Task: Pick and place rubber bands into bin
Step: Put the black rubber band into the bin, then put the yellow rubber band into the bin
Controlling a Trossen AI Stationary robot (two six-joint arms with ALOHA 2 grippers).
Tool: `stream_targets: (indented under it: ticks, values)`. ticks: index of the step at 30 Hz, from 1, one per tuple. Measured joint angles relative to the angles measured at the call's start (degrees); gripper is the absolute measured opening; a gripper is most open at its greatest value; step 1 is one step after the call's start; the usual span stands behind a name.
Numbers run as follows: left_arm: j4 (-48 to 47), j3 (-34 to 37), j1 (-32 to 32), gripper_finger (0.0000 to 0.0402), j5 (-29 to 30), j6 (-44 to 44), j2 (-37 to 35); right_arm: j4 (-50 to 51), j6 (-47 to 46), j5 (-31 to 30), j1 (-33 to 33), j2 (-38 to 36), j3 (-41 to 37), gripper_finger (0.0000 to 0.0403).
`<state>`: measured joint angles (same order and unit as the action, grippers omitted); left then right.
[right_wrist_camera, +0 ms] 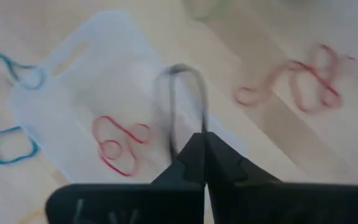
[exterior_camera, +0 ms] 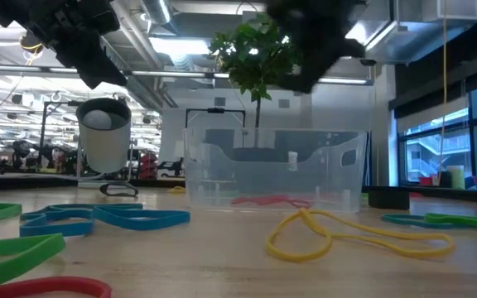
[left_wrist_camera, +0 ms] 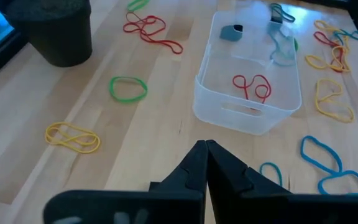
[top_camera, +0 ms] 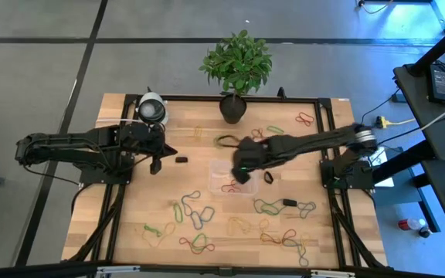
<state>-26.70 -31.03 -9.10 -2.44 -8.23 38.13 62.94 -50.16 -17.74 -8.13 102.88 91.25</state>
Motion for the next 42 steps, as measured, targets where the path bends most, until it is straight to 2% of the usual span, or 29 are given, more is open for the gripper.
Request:
stream_targets:
  ticks: [6,14,19,28,32,37,42]
  values:
    - [-0.03,0.00,0.00,0.0003,0.00,-0.02,0.00,-0.17,3.20,3.02,0.07,11.60,8.40,0.0000]
    - [-0.04,0.00,0.00,0.0001,0.00,-0.02,0.00,-1.04,3.63,6.93,0.05,18.69,8.71,0.0016]
    - [-0.04,0.00,0.00,0.0005,0.00,-0.02,0.00,-2.56,3.30,8.18,0.09,20.58,8.70,0.0043]
    - [-0.07,0.00,0.00,0.0005,0.02,-0.02,0.00,-3.19,4.41,8.39,0.25,20.07,8.71,0.0121]
    - [-0.07,0.00,0.00,0.0006,0.07,-0.02,0.00,-2.21,7.18,8.21,0.25,17.41,8.69,0.0134]
    - [-0.06,-0.04,0.00,0.0006,0.09,-0.02,0.00,-2.12,11.48,5.32,0.25,10.56,8.71,0.0106]
    - [-0.07,-0.04,0.00,0.0006,0.07,-0.02,-0.02,-3.32,14.75,4.58,0.68,1.88,4.35,0.0040]
